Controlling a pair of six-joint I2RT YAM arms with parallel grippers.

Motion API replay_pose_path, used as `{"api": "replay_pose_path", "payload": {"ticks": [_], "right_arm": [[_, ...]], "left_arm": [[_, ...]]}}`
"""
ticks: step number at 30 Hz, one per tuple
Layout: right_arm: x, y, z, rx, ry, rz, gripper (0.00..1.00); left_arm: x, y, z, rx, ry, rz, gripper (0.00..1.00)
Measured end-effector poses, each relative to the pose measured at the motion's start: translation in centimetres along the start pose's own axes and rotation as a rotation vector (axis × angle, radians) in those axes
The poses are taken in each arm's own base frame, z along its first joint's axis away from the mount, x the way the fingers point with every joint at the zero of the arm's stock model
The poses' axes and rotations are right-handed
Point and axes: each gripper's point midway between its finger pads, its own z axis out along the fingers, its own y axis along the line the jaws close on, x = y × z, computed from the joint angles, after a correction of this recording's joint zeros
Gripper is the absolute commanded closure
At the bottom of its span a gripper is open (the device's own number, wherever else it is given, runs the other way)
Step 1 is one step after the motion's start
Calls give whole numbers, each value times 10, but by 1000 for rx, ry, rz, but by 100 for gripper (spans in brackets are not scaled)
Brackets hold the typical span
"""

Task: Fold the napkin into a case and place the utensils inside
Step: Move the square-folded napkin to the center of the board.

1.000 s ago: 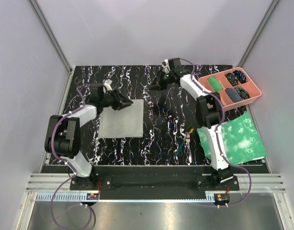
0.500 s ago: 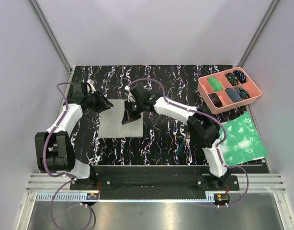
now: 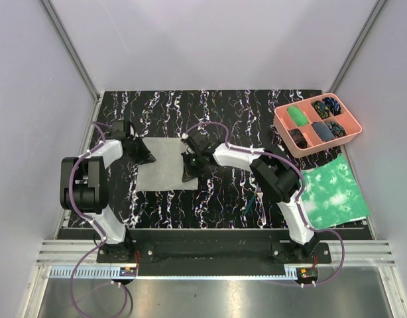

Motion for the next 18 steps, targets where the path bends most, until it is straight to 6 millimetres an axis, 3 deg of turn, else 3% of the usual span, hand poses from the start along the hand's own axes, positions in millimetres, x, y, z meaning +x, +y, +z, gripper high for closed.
{"api": "replay_pose_path", "payload": {"ticks": [4,6,11,14,18], "right_arm": [[7,-9,3,10,-3,0,100],[7,-12,1,15,-18,-3,100],[8,-35,-14,43,-50,9,100],[-5,-67,-31,70,-80,49,100],[-43,-118,-53,125,-129,92,100]], "left_arm": [[9,16,8,-80,-7,-23,84],[24,27,14,-123,7,-35,84],[48,21,11,-133,-10,-1,83],[81,6,11,-119,17,47,83],[147,-31,16,-17,101,100,82]]}}
